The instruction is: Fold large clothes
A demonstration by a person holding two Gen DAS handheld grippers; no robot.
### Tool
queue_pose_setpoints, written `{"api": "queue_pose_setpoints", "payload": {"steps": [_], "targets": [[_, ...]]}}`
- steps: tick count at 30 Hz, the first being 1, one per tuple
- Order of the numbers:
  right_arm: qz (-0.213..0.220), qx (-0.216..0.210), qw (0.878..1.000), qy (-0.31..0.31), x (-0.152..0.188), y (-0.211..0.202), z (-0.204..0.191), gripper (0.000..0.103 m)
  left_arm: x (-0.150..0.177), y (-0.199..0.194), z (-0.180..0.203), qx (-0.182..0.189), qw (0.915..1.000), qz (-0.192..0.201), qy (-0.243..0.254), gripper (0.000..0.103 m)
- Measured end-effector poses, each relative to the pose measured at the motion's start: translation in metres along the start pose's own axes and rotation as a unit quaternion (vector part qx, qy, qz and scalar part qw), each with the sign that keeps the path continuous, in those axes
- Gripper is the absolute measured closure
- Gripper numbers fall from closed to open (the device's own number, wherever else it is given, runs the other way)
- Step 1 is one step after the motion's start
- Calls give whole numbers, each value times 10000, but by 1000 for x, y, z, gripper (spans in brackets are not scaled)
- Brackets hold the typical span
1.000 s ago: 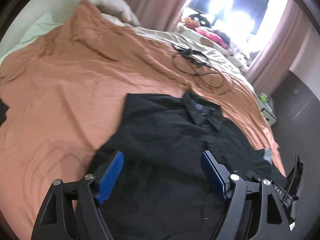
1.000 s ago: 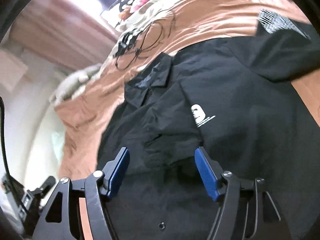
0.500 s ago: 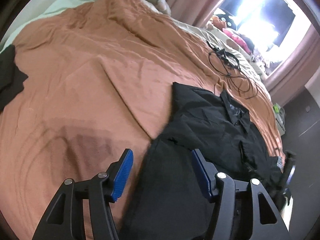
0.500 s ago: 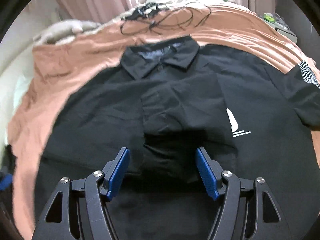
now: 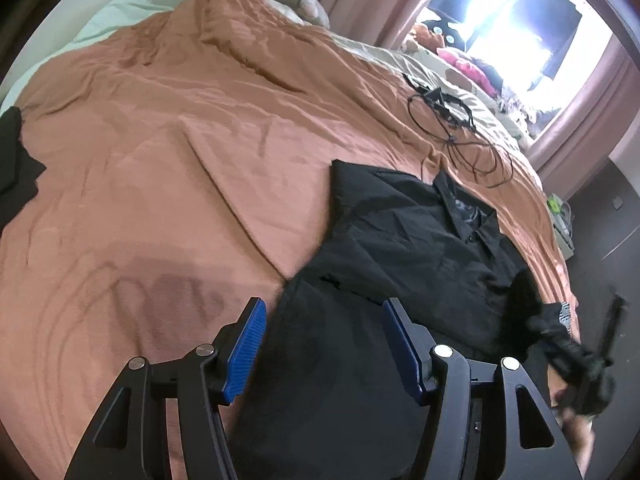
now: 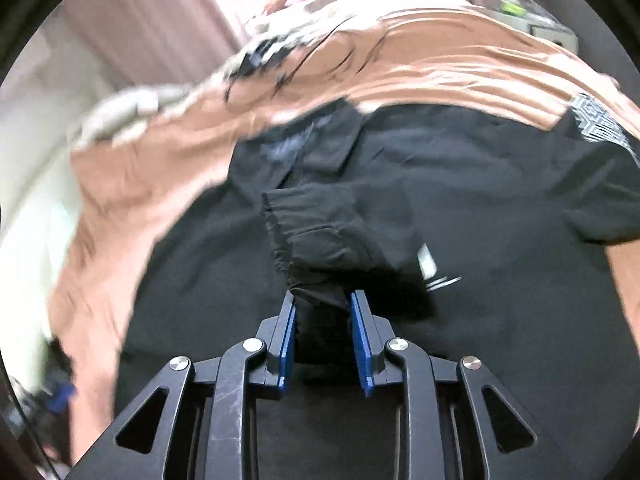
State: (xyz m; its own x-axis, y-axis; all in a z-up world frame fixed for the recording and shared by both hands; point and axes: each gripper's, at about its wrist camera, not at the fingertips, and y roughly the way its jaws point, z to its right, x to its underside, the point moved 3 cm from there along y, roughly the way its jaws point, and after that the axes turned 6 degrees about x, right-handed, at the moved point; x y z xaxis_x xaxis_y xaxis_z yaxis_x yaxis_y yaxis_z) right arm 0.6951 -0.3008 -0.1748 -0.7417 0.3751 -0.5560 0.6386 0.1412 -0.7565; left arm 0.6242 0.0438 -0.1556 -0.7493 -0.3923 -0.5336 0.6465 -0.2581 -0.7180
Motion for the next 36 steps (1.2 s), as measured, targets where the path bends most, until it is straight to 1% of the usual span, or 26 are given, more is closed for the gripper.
{"api": "queue_pose_setpoints", "payload": {"steps": [1, 3, 4, 5, 8, 11, 13, 15, 17, 19, 21, 22, 23, 26, 28, 30, 31, 33, 35, 36], "targets": [[22, -4, 9999, 139, -5, -4, 10, 76, 1, 2, 3, 5, 10000, -17, 37, 41], [24, 83, 9989, 465, -14, -13, 39, 70, 2, 4, 8, 7, 9999, -43, 117, 41], [31, 174, 9981, 586, -16, -16, 50, 61, 3, 6, 11, -9, 9998, -59, 179, 41], [65, 287, 9967, 762, -18, -21, 65, 56, 4, 7, 13, -24, 9997, -66, 219, 41], [16, 256, 9942, 1047, -18, -28, 93, 56, 5, 7, 16, -20, 9997, -69, 232, 41], [-235, 85, 9902, 1375, -11, -27, 115, 56, 6, 7, 17, -29, 9998, -64, 195, 41], [-472, -107, 9852, 1646, -2, -19, 129, 56, 6, 8, 18, -13, 9998, -46, 179, 41], [-704, -153, 9803, 1841, 5, -8, 136, 56, 8, 11, 20, 43, 9999, -72, 143, 41], [-926, -408, 9731, 2069, 14, 7, 139, 56, 9, 14, 23, 41, 9998, -99, 156, 41], [-911, -570, 9702, 2170, 13, 17, 137, 56, 11, 19, 26, -27, 9996, -132, 239, 41], [-820, -639, 9715, 2129, 7, 23, 132, 56, 13, 25, 27, -119, 9992, -193, 319, 41], [-738, -579, 9747, 2028, 3, 26, 130, 66, 14, 27, 27, -146, 9991, -218, 337, 41], [-677, -496, 9780, 1910, -1, 29, 128, 70, 14, 28, 27, -159, 9990, -229, 347, 41], [-560, -550, 9781, 1927, -9, 36, 130, 78, 14, 31, 26, -251, 9985, -244, 410, 41], [-454, -633, 9773, 1969, -12, 38, 134, 80, 14, 32, 24, -292, 9985, -241, 405, 41], [-477, -630, 9770, 1982, -13, 40, 136, 80, 14, 32, 24, -302, 9986, -237, 369, 41], [-555, -610, 9760, 2014, -14, 42, 135, 80, 13, 32, 24, -303, 9986, -235, 364, 41], [-653, -647, 9731, 2110, -15, 37, 139, 75, 13, 32, 26, -309, 9985, -223, 381, 41], [-536, -605, 9725, 2185, -17, 24, 145, 60, 14, 30, 30, -313, 9984, -201, 420, 41], [-456, -567, 9726, 2208, -19, 18, 147, 57, 15, 29, 32, -310, 9984, -188, 439, 41]]}}
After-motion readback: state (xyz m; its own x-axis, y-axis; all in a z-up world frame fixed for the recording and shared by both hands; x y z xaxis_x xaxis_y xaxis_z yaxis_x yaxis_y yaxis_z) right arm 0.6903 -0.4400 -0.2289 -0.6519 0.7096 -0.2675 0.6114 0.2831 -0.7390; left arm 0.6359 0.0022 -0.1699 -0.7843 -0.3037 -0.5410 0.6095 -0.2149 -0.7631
